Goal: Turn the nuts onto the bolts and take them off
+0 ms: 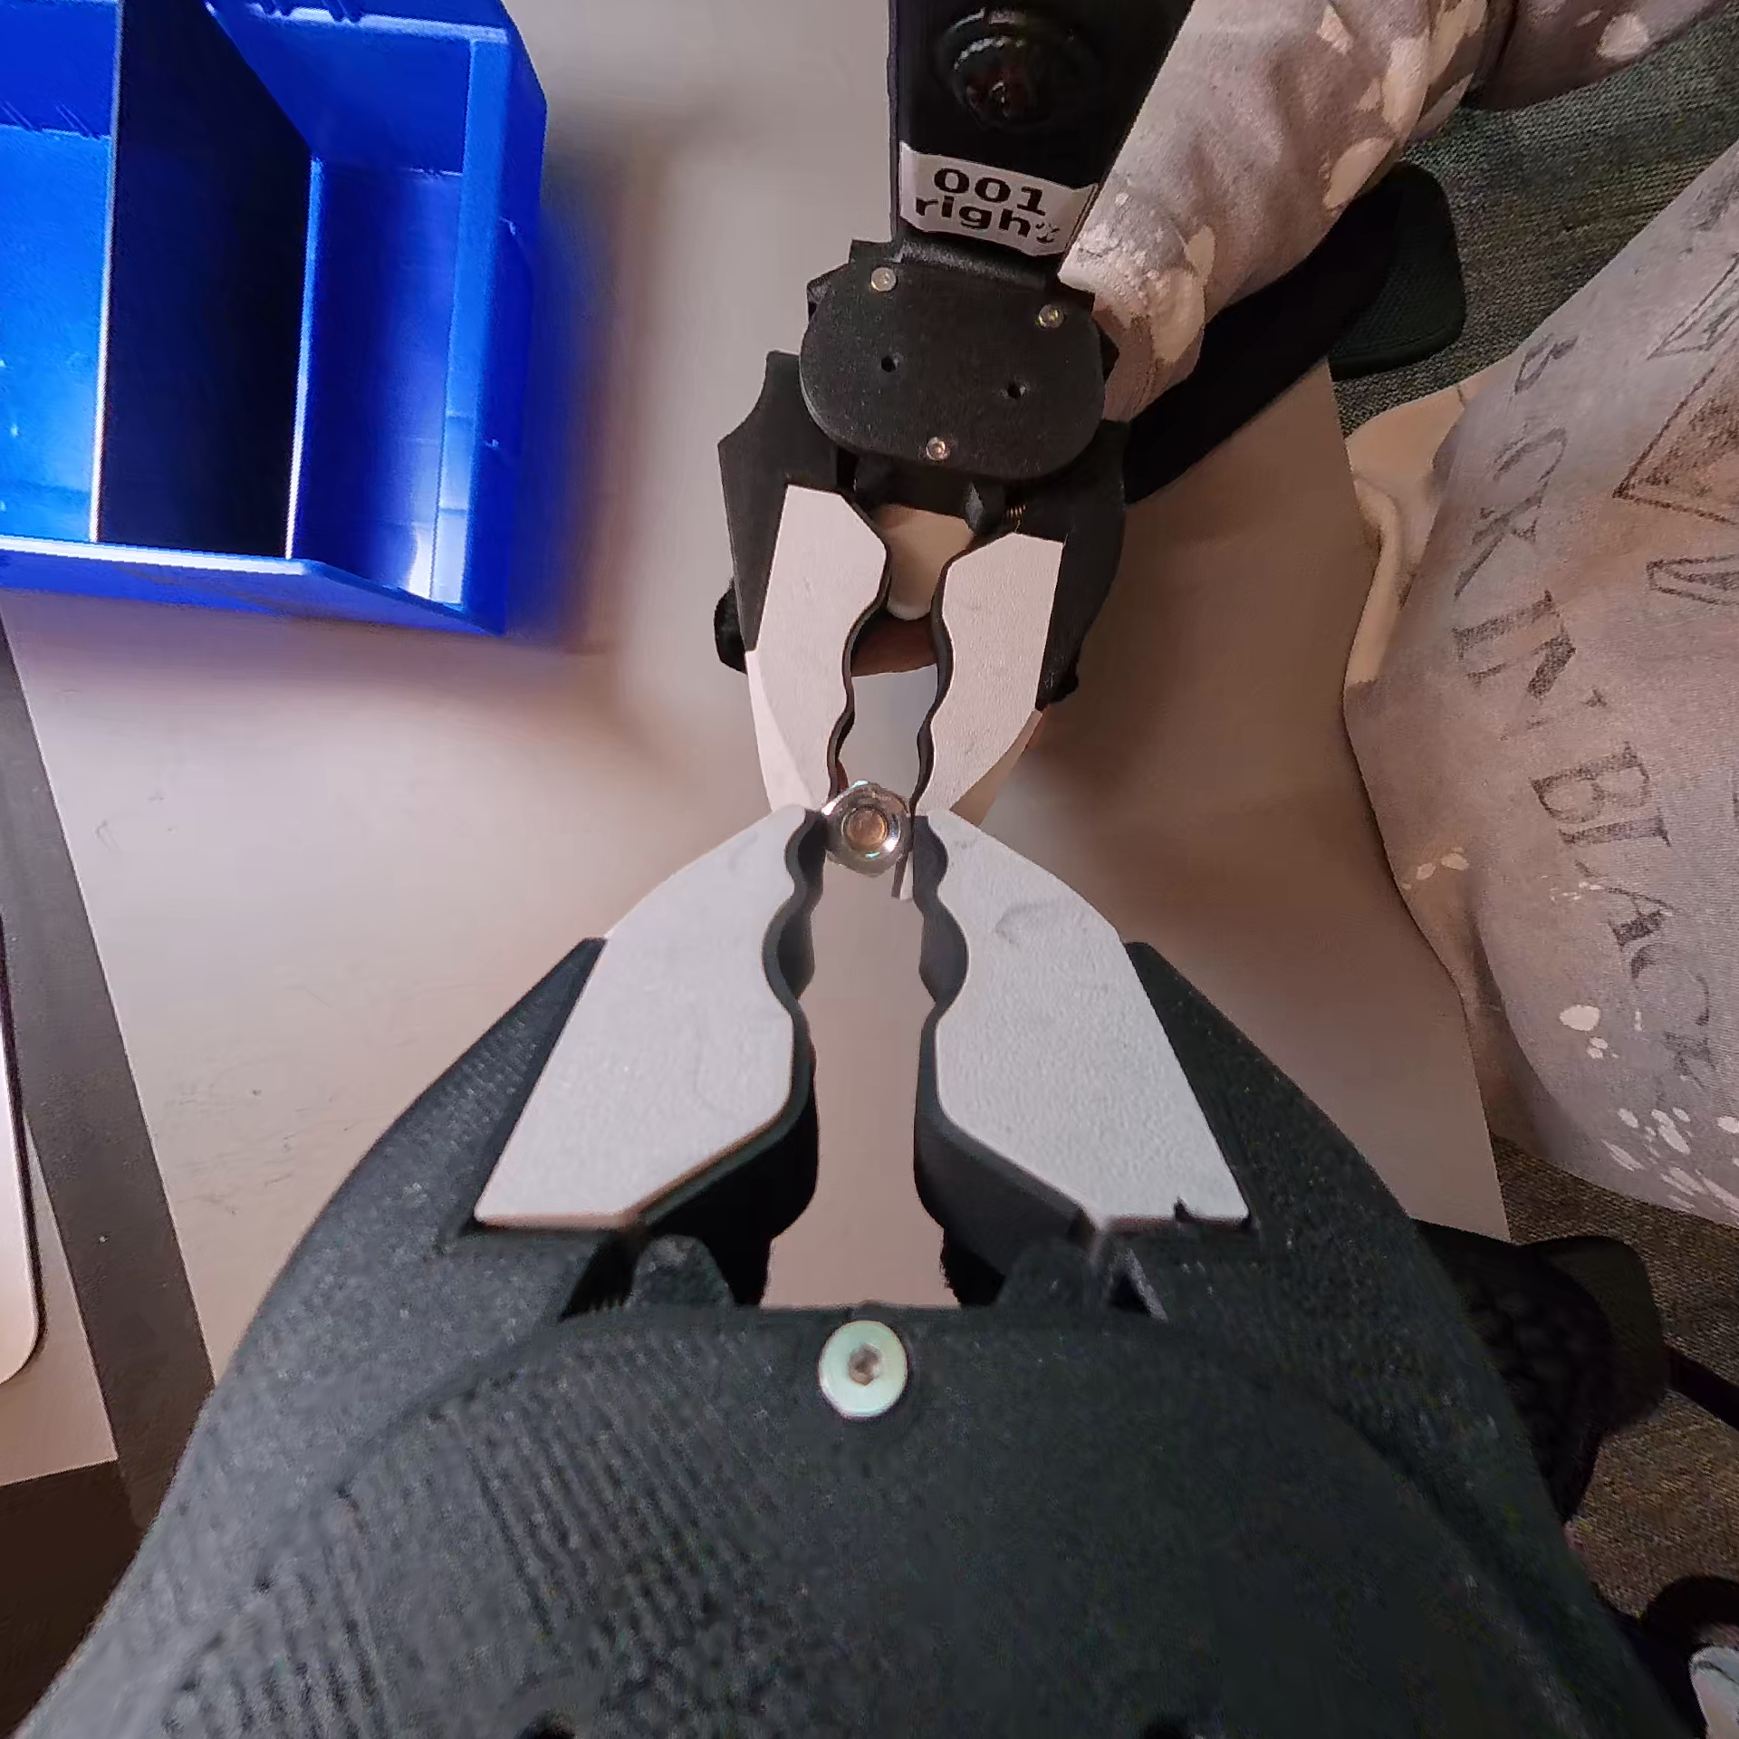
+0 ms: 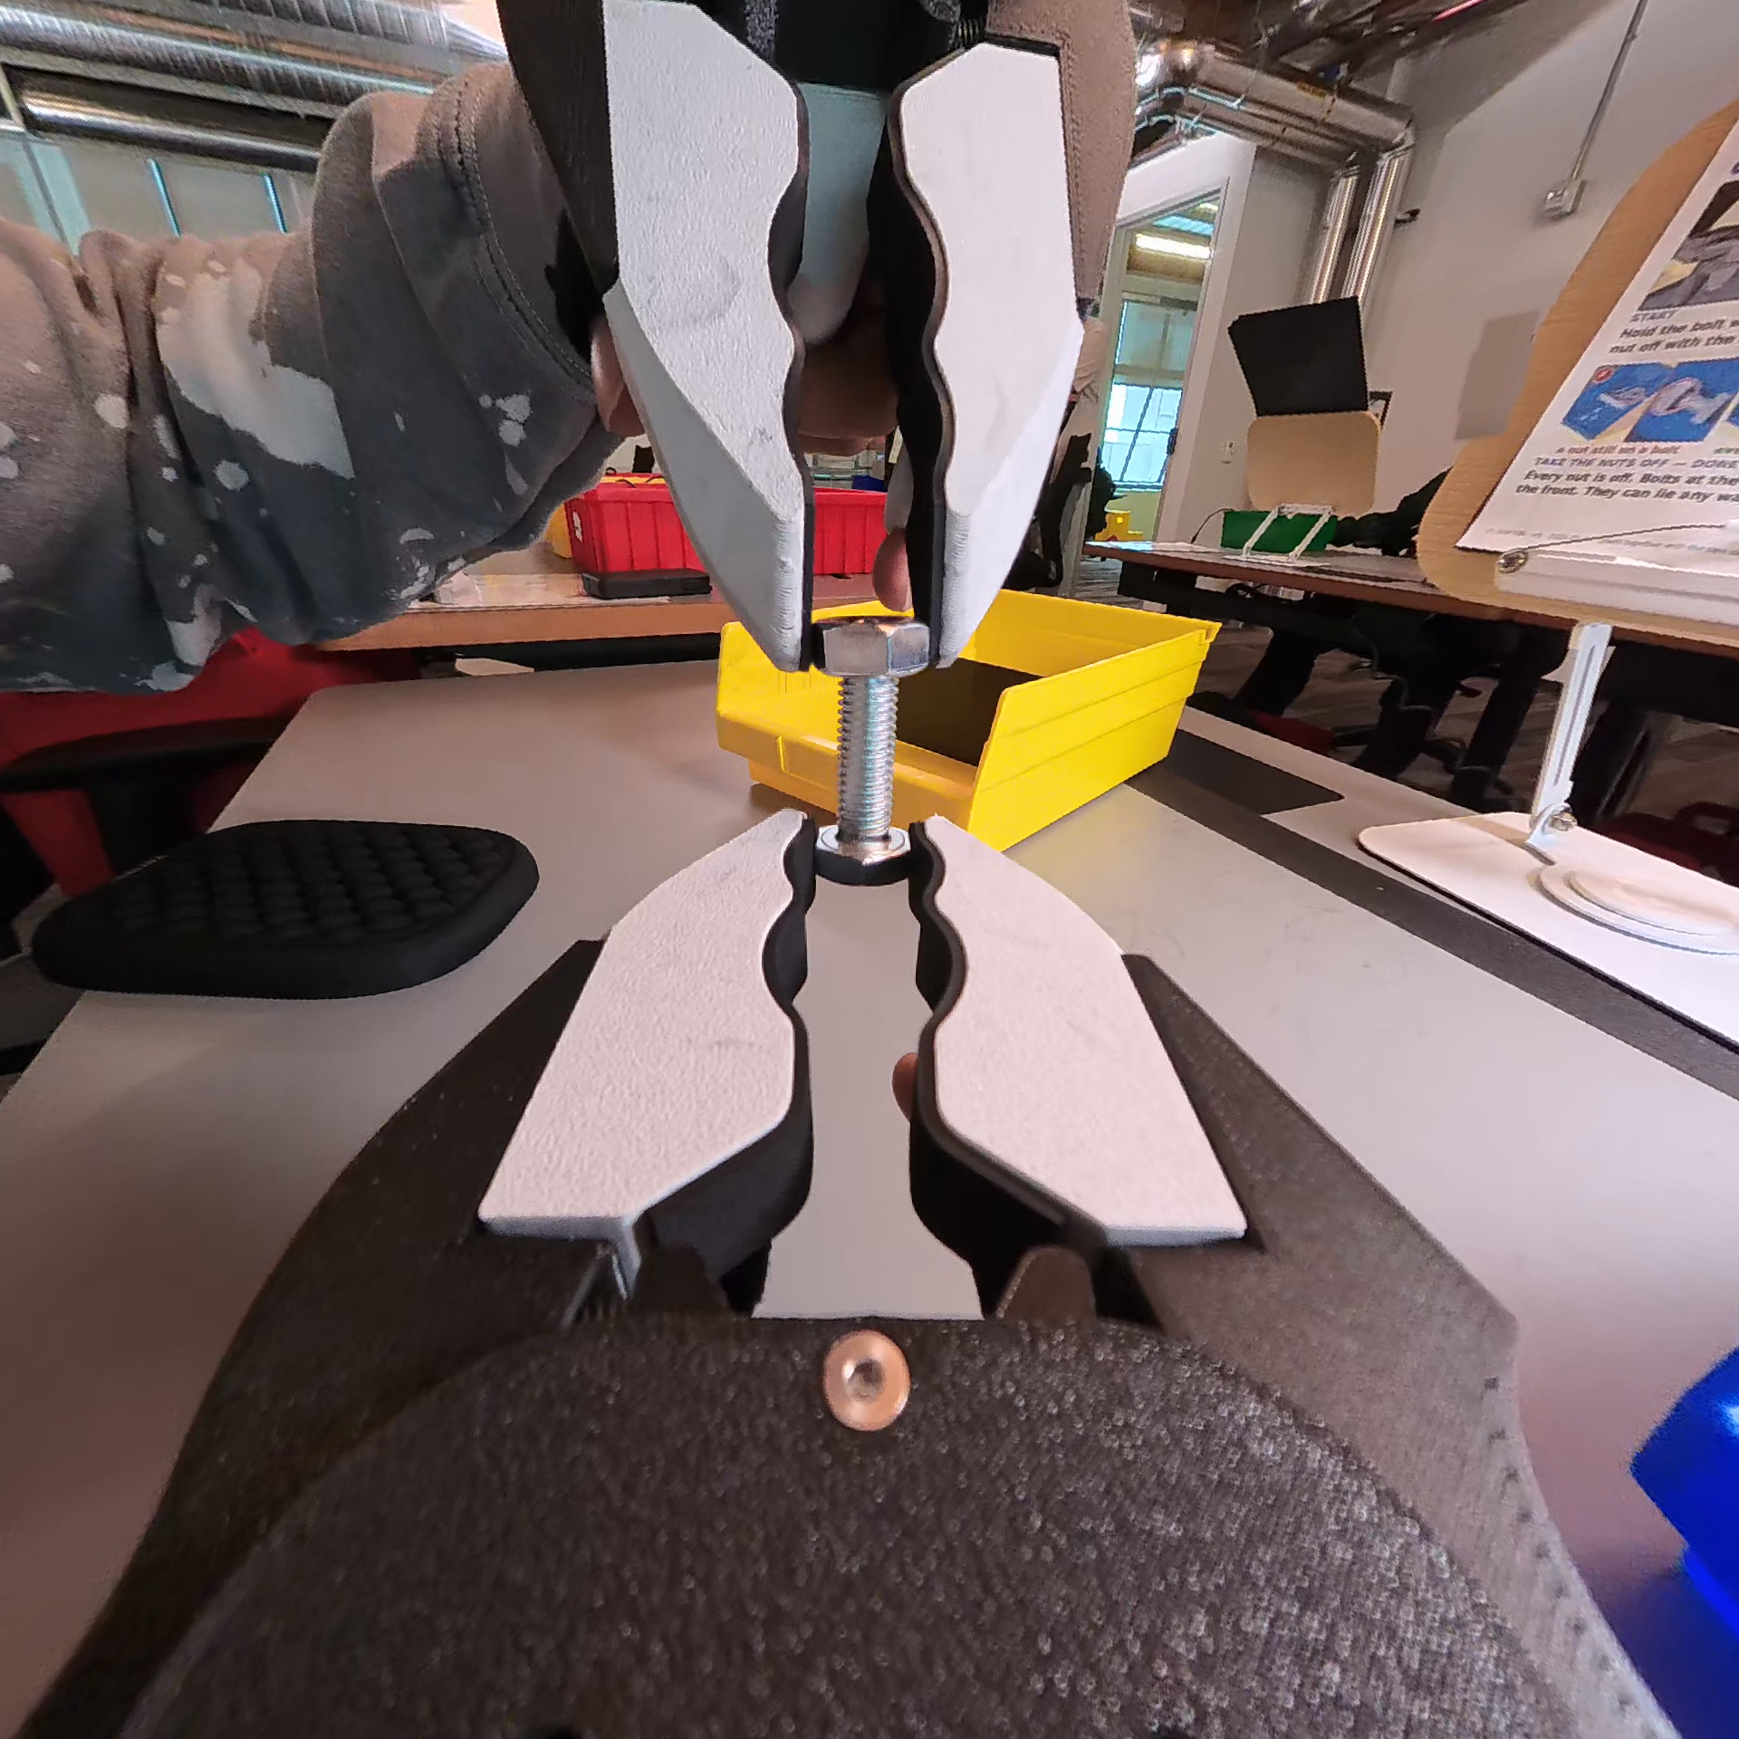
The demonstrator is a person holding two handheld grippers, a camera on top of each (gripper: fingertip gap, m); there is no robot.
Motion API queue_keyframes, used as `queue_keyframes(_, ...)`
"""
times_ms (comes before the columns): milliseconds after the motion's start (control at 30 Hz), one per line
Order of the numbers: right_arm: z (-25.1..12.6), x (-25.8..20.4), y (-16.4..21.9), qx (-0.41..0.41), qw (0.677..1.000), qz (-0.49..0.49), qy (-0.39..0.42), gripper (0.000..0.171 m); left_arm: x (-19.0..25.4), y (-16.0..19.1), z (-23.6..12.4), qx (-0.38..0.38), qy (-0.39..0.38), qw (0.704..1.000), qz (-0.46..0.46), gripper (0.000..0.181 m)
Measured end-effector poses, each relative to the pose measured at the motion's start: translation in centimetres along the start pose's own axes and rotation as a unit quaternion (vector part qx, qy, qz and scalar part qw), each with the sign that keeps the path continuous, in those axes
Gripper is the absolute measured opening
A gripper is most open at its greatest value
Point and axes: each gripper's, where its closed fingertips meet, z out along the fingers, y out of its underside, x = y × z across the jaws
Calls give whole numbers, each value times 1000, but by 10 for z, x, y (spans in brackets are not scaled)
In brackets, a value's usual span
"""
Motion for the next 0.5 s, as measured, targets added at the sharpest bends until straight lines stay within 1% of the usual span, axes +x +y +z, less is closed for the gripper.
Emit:
queue_keyframes(133, 0, 0, 0, 1, 1000, 6, -2, 18, -1, 0, -1, 7, -4, 1000, -3, 20)
queue_keyframes(233, 0, 1, -2, 3, 1000, 8, 0, 18, -1, -2, -4, 27, -6, 1000, -7, 29)
queue_keyframes(300, -1, 3, -3, 6, 1000, 10, 2, 18, -2, -5, -8, 53, -11, 998, -12, 31)
queue_keyframes(367, -3, 5, -5, 12, 1000, 14, 6, 18, -5, -7, -12, 92, -25, 995, -20, 32)
queue_keyframes(500, -6, 10, -11, 25, 999, 23, 13, 18, -9, -14, -16, 221, -51, 972, -57, 33)
